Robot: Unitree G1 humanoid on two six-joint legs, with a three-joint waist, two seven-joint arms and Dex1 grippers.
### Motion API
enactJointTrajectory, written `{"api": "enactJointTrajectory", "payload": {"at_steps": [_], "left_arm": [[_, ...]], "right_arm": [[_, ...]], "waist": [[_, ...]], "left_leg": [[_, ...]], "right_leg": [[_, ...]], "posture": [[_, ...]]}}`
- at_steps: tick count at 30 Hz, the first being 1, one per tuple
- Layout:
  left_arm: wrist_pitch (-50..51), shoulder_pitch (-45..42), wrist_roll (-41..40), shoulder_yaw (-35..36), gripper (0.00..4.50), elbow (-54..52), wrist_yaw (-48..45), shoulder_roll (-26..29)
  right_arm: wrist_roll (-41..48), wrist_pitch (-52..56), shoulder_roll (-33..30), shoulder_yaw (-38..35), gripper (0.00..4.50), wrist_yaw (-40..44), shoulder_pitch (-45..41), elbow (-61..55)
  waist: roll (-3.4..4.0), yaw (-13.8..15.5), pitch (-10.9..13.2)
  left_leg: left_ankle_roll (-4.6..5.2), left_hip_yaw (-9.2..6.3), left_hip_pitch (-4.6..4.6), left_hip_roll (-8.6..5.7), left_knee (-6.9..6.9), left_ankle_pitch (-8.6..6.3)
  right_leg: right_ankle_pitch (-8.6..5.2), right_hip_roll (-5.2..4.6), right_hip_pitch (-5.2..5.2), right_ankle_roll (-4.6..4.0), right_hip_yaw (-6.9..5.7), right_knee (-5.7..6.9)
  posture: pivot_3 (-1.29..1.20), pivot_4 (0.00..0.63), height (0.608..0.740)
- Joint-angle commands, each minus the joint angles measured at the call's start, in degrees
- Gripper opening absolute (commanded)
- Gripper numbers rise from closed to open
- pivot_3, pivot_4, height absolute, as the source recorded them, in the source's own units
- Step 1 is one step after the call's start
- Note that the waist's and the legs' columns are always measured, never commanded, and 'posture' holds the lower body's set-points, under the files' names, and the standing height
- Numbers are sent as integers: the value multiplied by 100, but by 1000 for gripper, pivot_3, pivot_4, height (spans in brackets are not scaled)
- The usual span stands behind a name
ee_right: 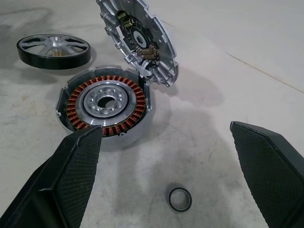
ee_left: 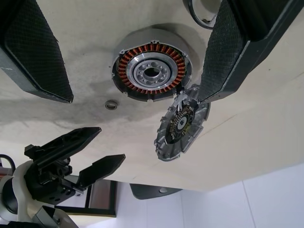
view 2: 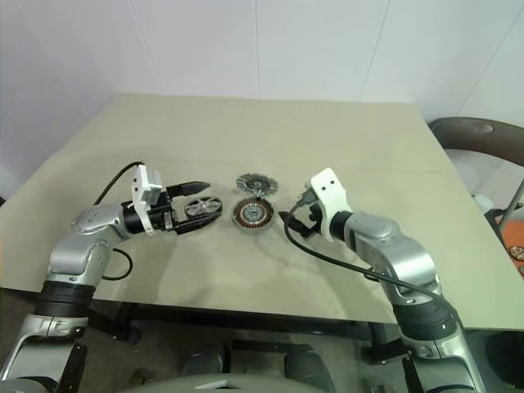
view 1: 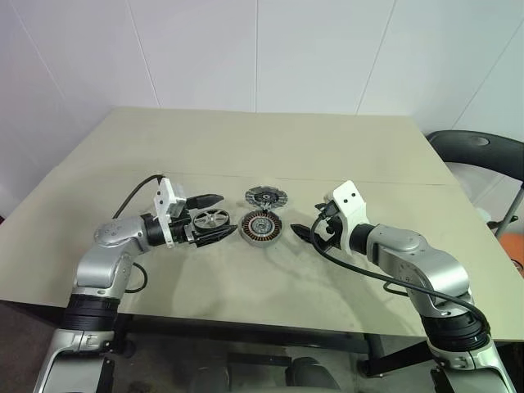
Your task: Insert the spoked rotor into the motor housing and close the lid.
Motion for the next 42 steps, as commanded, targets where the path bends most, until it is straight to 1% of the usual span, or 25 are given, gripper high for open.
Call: {"api": "enactJointTrajectory", "payload": {"at_steps": [1,16,23,26,32,36,42], "left_arm": [[-174,-174,24,39,4483,-9,-22,15],[-233,-147,41,13,4483,0,-19,24],[-249,-148,90,-16,4483,21,17,-3],[-325,-141,230,-64,4483,104,66,22],[-360,-141,242,-22,4483,107,102,-6],[-387,-150,253,-5,4483,119,135,1],[-479,-208,272,23,4483,166,200,28]], "right_arm": [[-55,-60,43,-1,4482,13,-79,-116],[-148,-25,97,-2,4482,43,-88,-89],[-433,305,280,82,4482,-316,-199,464],[-481,379,373,135,4482,-366,-192,525],[-670,478,525,263,4482,-521,-162,777],[-828,429,474,477,4482,-470,-73,861],[-858,431,442,435,4482,-362,16,864]], "waist": [[0,0,0],[0,0,0],[0,1,0],[0,-1,0],[1,-5,0],[1,-2,1],[1,-4,0]], "left_leg": [[0,0,0,0,0,0],[0,0,0,0,-1,0],[0,1,0,0,-1,0],[0,1,-1,0,-4,0],[0,1,-2,0,-11,0],[0,1,-1,0,-11,0],[0,1,-2,0,-11,0]], "right_leg": [[0,0,0,0,0,0],[-1,0,0,-1,0,-1],[-2,0,0,-4,0,-1],[-2,0,-2,-3,0,-1],[0,0,-7,0,0,-2],[0,0,-7,0,0,-2],[0,0,-7,0,0,-2]], "posture": [[0,0,740],[0,0,740],[0,0,740],[0,0,740],[0,0,740],[0,0,740],[0,0,740]]}}
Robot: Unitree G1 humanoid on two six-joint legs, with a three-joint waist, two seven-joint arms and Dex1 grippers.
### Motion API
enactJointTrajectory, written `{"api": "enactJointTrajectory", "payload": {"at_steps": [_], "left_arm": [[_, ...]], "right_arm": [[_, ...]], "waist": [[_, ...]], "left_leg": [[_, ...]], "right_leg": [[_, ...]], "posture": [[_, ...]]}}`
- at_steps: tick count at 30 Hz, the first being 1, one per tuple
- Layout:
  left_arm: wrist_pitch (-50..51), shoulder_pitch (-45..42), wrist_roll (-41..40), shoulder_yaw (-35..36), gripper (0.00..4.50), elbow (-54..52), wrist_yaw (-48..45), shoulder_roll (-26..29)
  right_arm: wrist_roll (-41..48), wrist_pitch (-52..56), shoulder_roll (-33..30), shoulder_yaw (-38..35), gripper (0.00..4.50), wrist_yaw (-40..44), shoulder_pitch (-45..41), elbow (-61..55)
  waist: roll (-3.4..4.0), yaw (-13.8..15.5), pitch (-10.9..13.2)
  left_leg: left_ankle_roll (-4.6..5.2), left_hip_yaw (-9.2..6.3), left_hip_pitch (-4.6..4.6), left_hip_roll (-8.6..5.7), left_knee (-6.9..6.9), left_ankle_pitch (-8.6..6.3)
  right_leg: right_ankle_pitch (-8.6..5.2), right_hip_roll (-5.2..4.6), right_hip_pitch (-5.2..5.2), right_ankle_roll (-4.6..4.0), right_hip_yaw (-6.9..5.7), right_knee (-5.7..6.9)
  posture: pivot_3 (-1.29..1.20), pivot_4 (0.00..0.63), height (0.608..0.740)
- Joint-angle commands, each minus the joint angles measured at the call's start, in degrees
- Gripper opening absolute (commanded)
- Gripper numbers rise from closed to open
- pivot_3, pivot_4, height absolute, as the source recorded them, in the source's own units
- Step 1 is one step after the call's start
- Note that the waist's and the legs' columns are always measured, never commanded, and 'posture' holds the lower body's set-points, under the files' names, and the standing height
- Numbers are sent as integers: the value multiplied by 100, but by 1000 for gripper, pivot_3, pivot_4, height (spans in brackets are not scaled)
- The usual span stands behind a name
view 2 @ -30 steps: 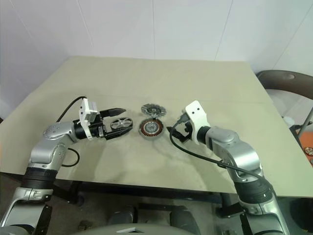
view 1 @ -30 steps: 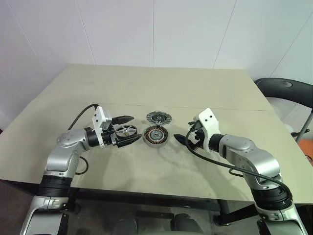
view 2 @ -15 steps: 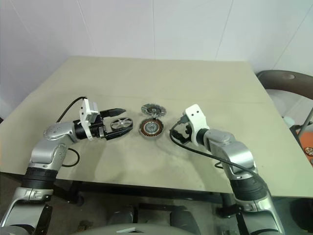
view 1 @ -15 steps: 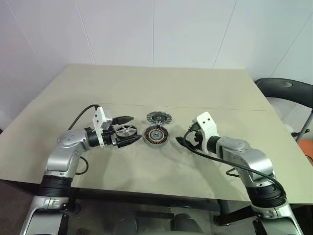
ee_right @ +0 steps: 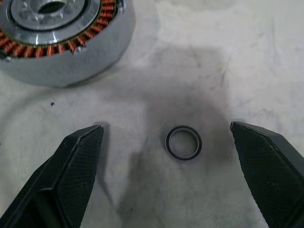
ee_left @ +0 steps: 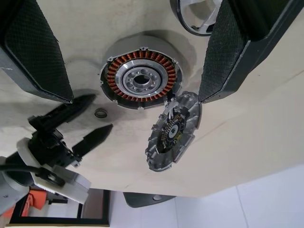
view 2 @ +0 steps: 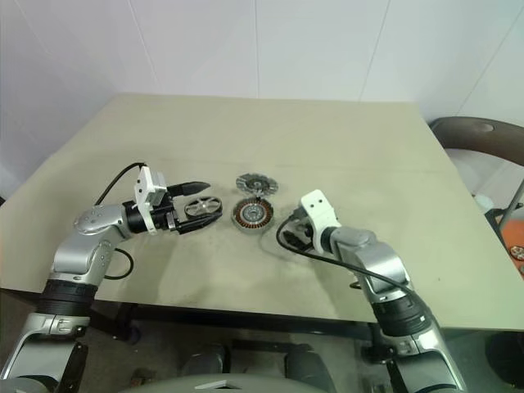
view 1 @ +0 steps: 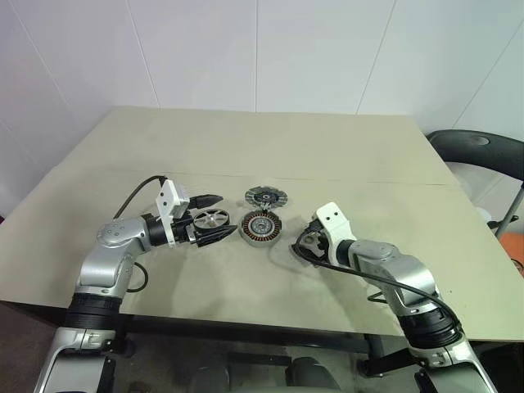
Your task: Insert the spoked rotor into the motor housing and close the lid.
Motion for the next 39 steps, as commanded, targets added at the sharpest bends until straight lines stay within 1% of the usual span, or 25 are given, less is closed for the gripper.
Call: {"api": "enactJointTrajectory", "payload": {"at_steps": [1,2,5,10,12,14,18,22,25,30,33,39], "left_arm": [[-160,-194,33,94,4483,-38,39,39],[-172,-204,34,93,4483,-31,48,39],[-224,-217,66,84,4500,-2,87,40],[-288,-229,115,69,4500,31,141,24],[-335,-229,169,50,4500,72,149,27],[-358,-218,186,47,4500,84,150,30],[-330,-193,161,84,4500,78,151,58],[-181,-128,58,140,4500,60,118,104],[-158,-115,52,142,4500,49,115,123],[-123,-103,43,133,4500,24,112,128],[-63,-87,19,121,4500,-1,83,141],[20,-38,2,155,4500,-39,28,212]], "right_arm": [[-39,-61,-71,-111,4482,82,-23,-63],[-43,-67,-84,-124,4482,100,-20,-59],[-45,-94,-166,-171,3891,180,21,-76],[-47,-98,-236,-229,2221,259,46,-119],[-53,-100,-245,-232,1461,270,43,-125],[-61,-100,-243,-228,855,274,34,-124],[14,-260,-60,-374,816,227,-49,-119],[537,-370,446,-819,816,351,-331,-399],[659,-303,570,-867,816,379,-477,-471],[594,-173,627,-451,816,391,-808,-388],[383,-231,688,-106,816,336,-1012,-119],[140,-242,945,309,816,316,-1436,463]], "waist": [[0,1,0],[0,2,0],[0,3,0],[0,4,0],[0,2,0],[0,2,0],[0,2,0],[1,-30,1],[2,-39,1],[2,-14,2],[2,-28,2],[3,-51,2]], "left_leg": [[0,0,0,0,0,0],[0,0,0,0,0,0],[0,0,0,0,0,0],[0,0,0,0,2,0],[0,0,1,0,2,0],[0,0,1,0,2,0],[0,0,0,0,2,0],[0,0,0,0,-1,0],[0,0,0,1,-4,0],[0,-1,-1,1,-7,0],[0,0,0,1,-7,0],[0,0,-2,2,-9,0]], "right_leg": [[0,0,0,0,0,0],[0,0,0,0,0,0],[0,0,1,0,0,-1],[0,0,3,0,0,-2],[-1,0,3,-1,0,-2],[-1,0,2,0,0,-2],[0,0,3,0,0,-4],[4,1,0,8,0,-3],[6,1,-1,12,0,-2],[6,1,-2,11,0,-4],[6,1,-3,10,0,-3],[7,1,-5,11,0,-3]], "posture": [[0,0,740],[0,0,740],[0,0,740],[0,0,740],[0,0,740],[0,0,740],[0,0,740],[0,0,740],[0,0,740],[0,0,740],[0,0,740],[0,0,740]]}}
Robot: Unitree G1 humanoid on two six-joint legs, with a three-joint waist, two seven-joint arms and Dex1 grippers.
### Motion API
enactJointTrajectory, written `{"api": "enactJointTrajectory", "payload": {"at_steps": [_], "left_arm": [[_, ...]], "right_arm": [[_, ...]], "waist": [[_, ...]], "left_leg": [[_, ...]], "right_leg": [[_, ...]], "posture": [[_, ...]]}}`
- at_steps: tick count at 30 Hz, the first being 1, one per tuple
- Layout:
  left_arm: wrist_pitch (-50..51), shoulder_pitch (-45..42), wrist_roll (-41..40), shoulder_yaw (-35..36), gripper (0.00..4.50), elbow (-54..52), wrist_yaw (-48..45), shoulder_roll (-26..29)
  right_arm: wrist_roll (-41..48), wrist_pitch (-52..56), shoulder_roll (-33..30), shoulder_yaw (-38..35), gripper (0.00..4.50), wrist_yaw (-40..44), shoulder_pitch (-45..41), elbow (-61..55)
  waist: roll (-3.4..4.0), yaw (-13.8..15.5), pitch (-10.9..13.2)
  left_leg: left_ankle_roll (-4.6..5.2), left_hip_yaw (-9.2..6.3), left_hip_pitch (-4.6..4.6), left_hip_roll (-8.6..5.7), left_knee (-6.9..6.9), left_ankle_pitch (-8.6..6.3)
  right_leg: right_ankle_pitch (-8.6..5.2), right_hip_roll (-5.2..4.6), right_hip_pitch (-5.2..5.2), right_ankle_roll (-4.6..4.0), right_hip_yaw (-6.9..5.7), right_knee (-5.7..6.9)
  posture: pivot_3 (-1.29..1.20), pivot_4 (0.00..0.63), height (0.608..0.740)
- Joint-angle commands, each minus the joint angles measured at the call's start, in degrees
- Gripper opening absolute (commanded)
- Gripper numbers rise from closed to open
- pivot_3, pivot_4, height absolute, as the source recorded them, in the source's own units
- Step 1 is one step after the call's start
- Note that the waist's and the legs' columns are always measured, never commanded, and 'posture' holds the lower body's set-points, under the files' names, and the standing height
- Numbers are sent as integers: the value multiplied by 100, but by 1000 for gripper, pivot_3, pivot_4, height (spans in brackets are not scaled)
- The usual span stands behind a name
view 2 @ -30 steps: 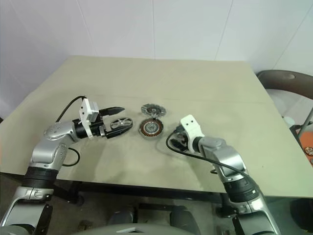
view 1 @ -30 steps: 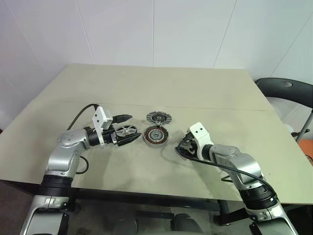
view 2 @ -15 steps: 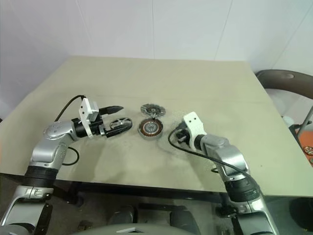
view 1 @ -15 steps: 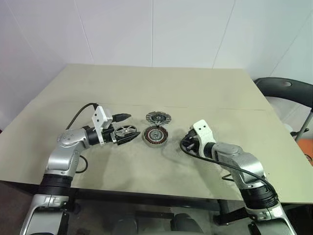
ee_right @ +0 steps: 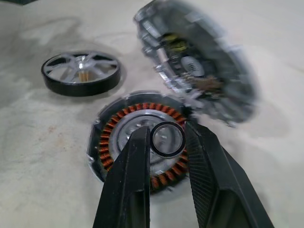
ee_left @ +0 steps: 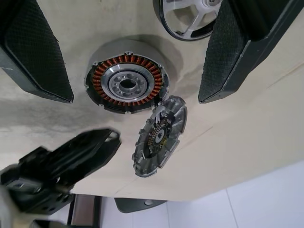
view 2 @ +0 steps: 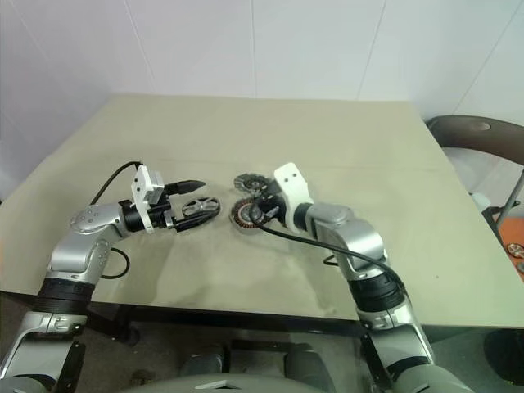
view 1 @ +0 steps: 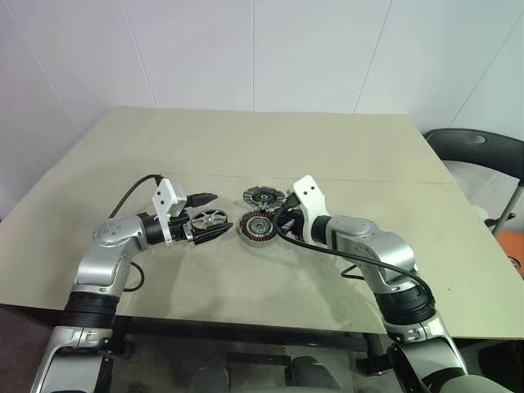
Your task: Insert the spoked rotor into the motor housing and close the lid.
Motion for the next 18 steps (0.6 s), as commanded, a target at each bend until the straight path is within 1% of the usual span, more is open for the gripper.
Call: {"api": "enactJointTrajectory", "payload": {"at_steps": [1,10,18], "left_arm": [[7,-25,-92,147,4500,-162,-25,99],[61,125,-104,199,4500,-176,-97,248],[37,204,-55,181,4500,-117,-109,294]], "right_arm": [[-167,-73,98,166,816,-7,-323,198],[-481,-106,272,464,816,1,-472,578],[-502,-165,587,335,816,-47,-527,700]], "waist": [[0,-1,0],[0,-89,0],[1,-98,1]], "left_leg": [[0,0,-2,0,0,0],[0,0,-2,0,-1,0],[0,-1,-2,0,-5,0]], "right_leg": [[0,0,-1,0,0,0],[0,0,-3,1,0,1],[1,0,-6,1,0,1]], "posture": [[0,0,740],[0,0,740],[0,0,740]]}}
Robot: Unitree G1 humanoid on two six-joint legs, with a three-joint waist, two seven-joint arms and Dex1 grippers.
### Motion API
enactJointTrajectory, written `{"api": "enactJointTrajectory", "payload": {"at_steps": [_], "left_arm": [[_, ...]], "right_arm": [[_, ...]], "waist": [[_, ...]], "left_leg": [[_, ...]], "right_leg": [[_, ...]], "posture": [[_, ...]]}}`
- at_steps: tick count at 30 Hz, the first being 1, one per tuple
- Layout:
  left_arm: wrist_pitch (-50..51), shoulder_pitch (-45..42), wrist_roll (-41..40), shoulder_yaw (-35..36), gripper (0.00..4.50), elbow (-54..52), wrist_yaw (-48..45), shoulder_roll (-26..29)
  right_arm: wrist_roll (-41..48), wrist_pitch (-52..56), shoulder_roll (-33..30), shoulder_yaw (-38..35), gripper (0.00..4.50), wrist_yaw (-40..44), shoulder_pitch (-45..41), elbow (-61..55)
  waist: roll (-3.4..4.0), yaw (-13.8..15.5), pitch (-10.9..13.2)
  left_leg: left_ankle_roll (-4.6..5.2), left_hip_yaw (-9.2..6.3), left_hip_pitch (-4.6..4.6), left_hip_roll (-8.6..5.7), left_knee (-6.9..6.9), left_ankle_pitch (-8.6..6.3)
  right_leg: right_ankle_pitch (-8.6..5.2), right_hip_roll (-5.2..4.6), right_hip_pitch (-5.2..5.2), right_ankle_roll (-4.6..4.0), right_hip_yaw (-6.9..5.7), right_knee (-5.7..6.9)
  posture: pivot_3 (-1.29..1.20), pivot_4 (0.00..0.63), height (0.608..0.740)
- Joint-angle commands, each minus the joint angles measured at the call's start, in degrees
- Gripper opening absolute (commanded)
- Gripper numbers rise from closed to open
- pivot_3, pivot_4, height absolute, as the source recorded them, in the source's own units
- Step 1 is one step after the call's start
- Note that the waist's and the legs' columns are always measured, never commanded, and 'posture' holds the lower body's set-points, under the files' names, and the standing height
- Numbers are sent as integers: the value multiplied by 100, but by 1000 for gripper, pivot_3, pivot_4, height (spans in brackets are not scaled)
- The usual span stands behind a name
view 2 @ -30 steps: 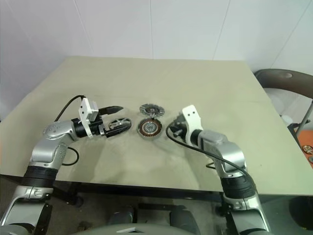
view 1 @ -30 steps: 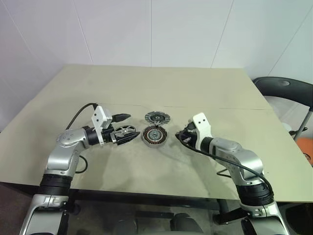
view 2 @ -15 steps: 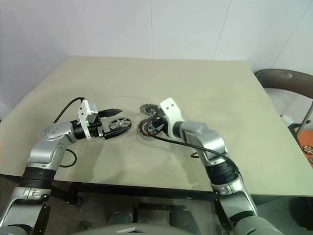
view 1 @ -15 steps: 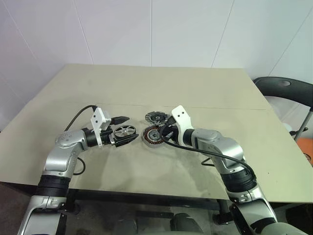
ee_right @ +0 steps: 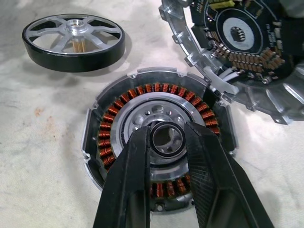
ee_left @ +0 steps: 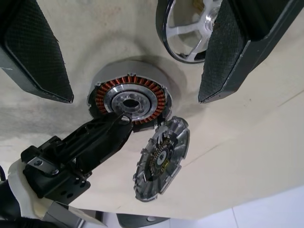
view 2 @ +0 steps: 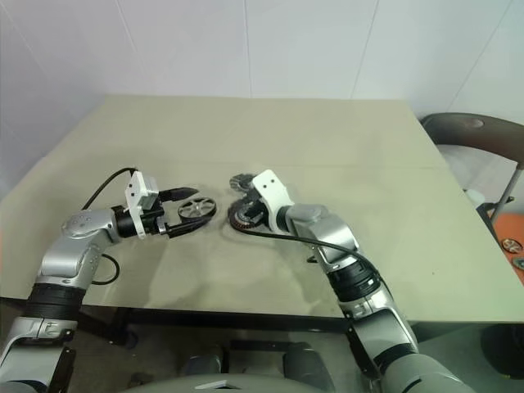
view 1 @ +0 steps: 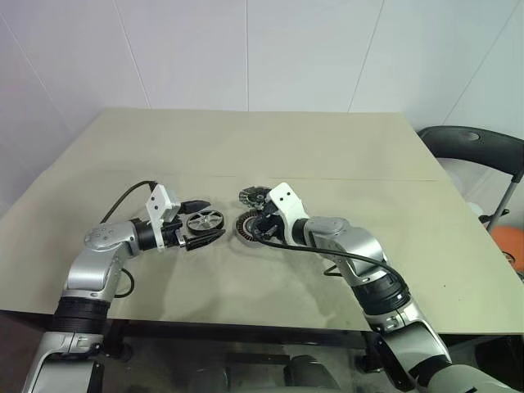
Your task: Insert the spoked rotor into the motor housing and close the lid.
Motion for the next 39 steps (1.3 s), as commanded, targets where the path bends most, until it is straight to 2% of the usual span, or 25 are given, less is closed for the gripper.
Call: {"api": "enactJointTrajectory", "payload": {"at_steps": [1,13,39], "left_arm": [[-66,-31,-59,133,4500,-124,-26,72],[-26,3,-94,142,4500,-234,29,50],[-65,-58,-55,145,4500,-173,91,54]], "right_arm": [[-37,-150,127,-94,816,-30,-196,-32],[-435,-480,213,57,816,-120,-221,260],[-539,-328,318,117,816,35,-84,284]], "waist": [[0,0,0],[1,-2,0],[1,-3,1]], "left_leg": [[0,0,0,0,0,0],[0,0,0,0,-2,0],[0,0,0,0,-3,0]], "right_leg": [[0,0,0,0,0,0],[0,0,-1,0,0,0],[0,0,-2,0,0,0]], "posture": [[0,0,740],[0,0,740],[0,0,740]]}}
